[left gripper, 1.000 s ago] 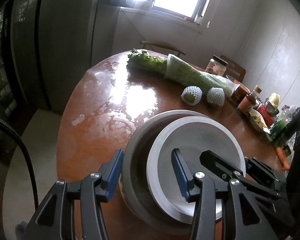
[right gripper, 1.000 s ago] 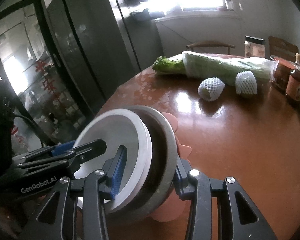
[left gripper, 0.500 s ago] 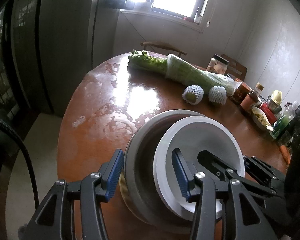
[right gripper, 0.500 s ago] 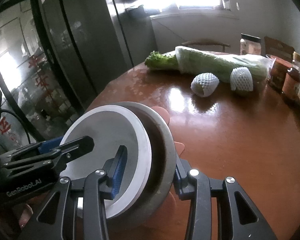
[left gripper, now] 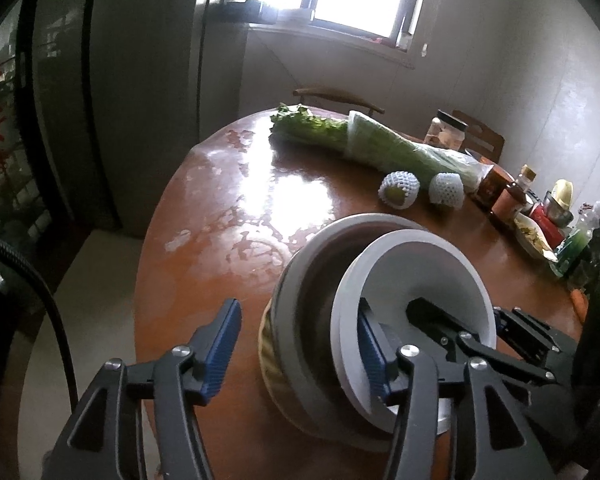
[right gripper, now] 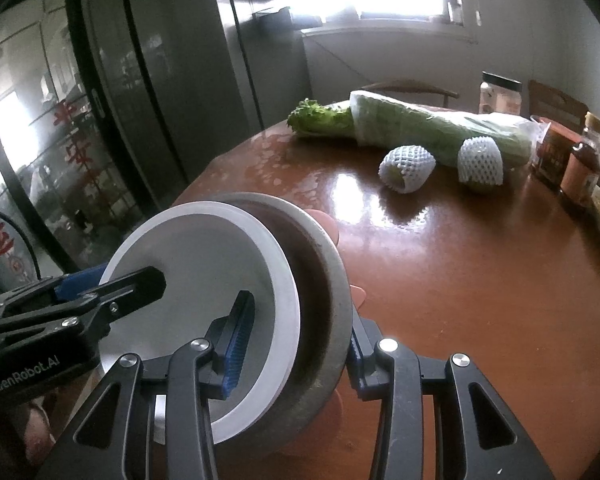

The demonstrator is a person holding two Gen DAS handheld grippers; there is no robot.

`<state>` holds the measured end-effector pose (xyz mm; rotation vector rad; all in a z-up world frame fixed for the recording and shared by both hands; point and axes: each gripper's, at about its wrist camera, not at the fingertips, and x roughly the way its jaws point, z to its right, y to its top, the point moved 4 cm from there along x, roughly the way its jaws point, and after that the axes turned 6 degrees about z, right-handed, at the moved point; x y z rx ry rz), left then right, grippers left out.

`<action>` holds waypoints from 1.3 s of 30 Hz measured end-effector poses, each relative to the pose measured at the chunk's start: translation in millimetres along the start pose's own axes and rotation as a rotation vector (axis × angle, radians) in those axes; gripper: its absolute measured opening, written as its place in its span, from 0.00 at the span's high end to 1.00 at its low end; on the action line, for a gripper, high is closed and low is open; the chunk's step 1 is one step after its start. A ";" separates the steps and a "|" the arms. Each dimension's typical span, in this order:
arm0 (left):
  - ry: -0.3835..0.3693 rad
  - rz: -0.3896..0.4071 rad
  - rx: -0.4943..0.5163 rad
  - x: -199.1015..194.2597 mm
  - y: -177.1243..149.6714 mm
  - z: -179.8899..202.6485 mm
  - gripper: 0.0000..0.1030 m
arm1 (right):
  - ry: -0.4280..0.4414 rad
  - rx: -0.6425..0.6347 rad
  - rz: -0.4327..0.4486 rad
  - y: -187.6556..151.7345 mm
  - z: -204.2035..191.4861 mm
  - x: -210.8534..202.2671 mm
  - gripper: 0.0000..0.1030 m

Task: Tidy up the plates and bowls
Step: 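Lower the steel bowl stack onto the silver tray on the pink plate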

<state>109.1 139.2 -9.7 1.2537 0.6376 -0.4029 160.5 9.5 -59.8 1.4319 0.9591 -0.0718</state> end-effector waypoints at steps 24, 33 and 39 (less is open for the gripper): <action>-0.115 -0.106 -0.010 34.1 -6.5 22.3 0.39 | -0.057 0.007 -0.002 -2.5 19.9 -4.2 0.56; -0.142 -0.116 0.018 45.2 -2.2 43.6 0.39 | -0.091 0.053 0.001 -4.3 42.1 -10.6 0.56; -0.163 -0.120 0.039 50.9 -1.4 59.3 0.39 | -0.119 0.077 0.006 -5.3 57.7 -16.6 0.56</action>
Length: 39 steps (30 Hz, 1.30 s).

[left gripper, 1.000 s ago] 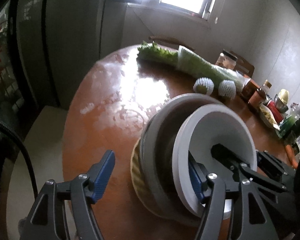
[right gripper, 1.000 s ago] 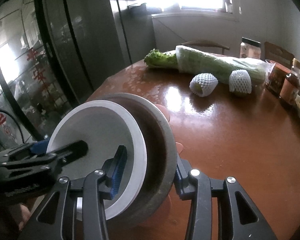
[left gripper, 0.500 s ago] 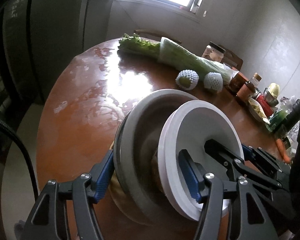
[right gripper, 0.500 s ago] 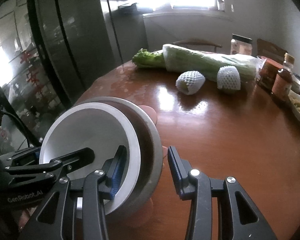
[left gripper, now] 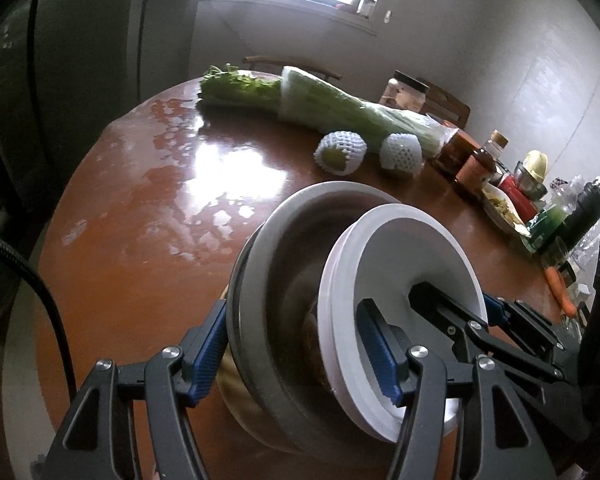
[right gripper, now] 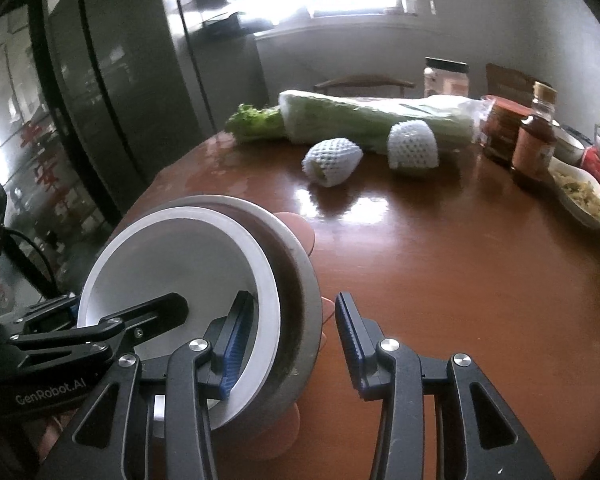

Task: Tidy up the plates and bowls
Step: 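Lower the steel bowl stack onto the silver tray on the pink plate, then open the left gripper off the steel bowl rim and withdraw it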

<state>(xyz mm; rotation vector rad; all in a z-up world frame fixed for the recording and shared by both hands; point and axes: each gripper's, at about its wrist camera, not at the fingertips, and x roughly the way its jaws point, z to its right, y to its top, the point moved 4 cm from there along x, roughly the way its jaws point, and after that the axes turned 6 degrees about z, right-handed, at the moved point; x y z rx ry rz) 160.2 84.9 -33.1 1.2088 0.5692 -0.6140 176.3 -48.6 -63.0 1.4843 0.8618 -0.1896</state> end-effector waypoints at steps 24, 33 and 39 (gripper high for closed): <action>0.019 0.024 0.003 -5.4 2.0 -1.1 0.38 | -0.018 0.002 0.003 -0.6 5.2 -5.4 0.56; 0.025 0.062 0.012 -14.8 3.0 -2.8 0.38 | -0.023 0.008 0.021 1.9 7.0 -9.9 0.50; 0.033 0.110 0.016 -27.6 7.1 -2.7 0.38 | -0.028 -0.001 0.045 4.9 5.3 -17.1 0.49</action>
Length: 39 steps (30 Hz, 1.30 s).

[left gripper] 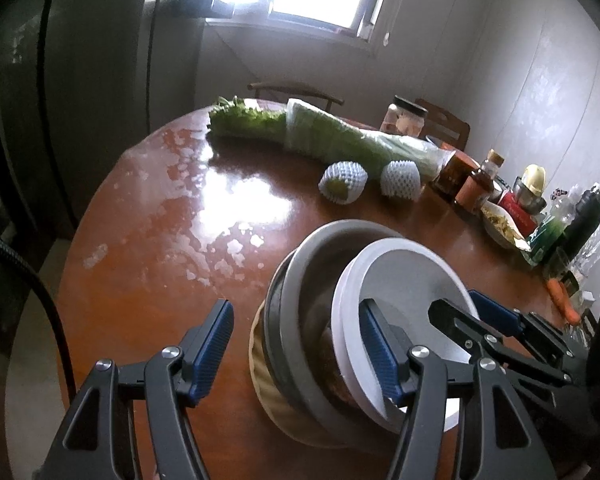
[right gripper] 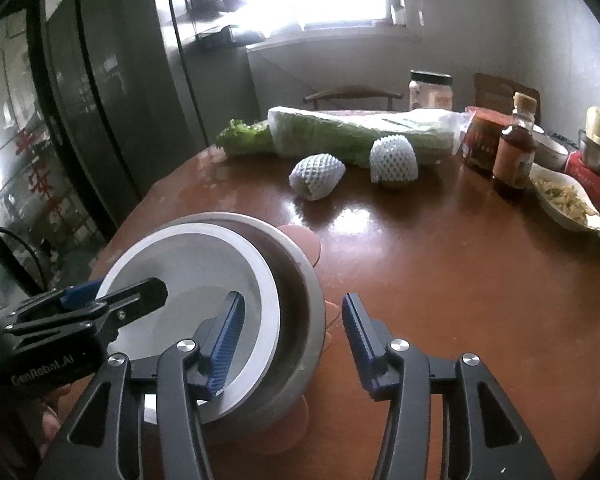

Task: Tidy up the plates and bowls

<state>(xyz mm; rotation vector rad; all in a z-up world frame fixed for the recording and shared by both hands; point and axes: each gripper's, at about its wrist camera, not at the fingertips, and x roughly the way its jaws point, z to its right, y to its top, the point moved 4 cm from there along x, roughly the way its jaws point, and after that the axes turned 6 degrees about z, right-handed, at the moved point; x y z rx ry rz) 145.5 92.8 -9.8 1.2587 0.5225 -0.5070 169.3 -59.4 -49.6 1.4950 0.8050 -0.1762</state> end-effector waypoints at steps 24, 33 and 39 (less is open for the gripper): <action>0.126 0.127 0.031 -80.3 -27.6 7.6 0.34 | -0.028 -0.070 0.075 -18.3 -7.2 -70.5 0.39; 0.141 0.076 0.020 -87.6 -60.6 21.5 0.33 | -0.046 -0.080 0.058 -43.5 -5.4 -94.9 0.38; 0.129 0.070 0.048 -95.2 -74.0 38.0 0.33 | -0.059 -0.080 0.058 -59.0 -1.5 -109.2 0.38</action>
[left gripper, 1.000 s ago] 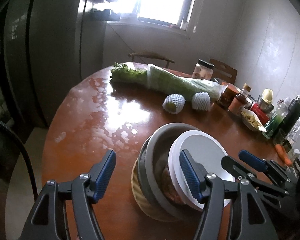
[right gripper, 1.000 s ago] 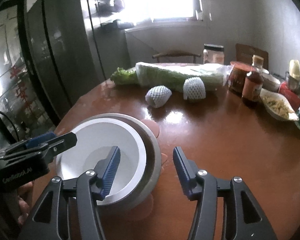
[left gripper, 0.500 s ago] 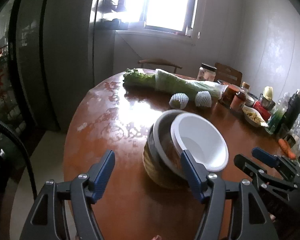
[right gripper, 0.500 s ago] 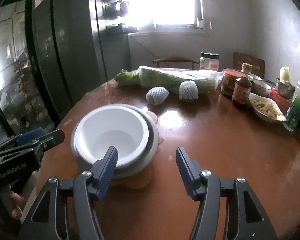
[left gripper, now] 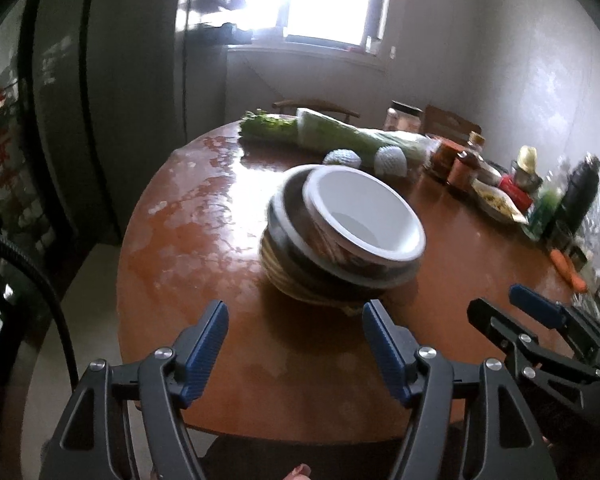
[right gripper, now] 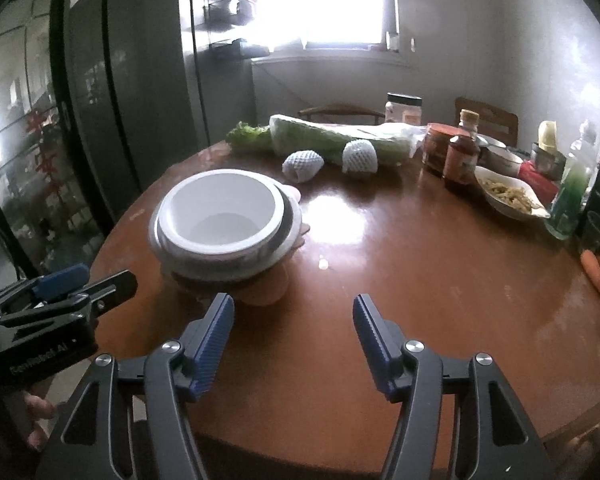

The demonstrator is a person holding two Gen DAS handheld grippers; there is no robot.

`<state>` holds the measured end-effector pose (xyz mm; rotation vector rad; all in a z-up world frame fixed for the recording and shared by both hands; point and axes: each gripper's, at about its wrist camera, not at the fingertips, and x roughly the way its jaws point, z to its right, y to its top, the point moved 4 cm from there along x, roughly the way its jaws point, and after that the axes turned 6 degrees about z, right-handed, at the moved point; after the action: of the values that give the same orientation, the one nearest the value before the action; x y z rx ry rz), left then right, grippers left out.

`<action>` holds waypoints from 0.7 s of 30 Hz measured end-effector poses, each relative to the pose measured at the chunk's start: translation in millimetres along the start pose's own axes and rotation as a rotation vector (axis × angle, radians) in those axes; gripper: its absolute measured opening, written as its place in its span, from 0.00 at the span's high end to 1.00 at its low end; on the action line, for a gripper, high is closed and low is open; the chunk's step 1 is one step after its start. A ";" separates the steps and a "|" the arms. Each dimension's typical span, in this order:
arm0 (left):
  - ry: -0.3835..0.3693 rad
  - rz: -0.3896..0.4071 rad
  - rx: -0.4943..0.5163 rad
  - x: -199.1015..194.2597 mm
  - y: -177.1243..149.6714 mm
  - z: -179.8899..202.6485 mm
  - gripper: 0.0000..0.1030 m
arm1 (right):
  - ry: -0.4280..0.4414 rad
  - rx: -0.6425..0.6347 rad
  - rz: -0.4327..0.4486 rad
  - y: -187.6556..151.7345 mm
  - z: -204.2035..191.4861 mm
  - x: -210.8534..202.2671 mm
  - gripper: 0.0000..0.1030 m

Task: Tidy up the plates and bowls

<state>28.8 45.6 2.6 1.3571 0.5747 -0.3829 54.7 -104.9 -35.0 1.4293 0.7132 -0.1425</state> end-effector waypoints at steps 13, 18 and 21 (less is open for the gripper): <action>0.014 -0.006 0.005 -10.2 -11.7 4.5 0.33 | 0.017 -0.008 0.034 -13.9 -11.2 -24.5 0.37; 0.024 -0.008 -0.004 -10.3 -11.6 0.1 0.33 | 0.020 0.008 0.029 -16.5 -11.1 -24.1 0.37; 0.026 -0.009 -0.007 -9.5 -12.6 -1.4 0.33 | 0.023 0.010 0.029 -17.7 -11.7 -24.1 0.37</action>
<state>13.8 44.1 -2.0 1.3548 0.6030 -0.3709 22.7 -104.8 -37.1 1.4522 0.7107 -0.1075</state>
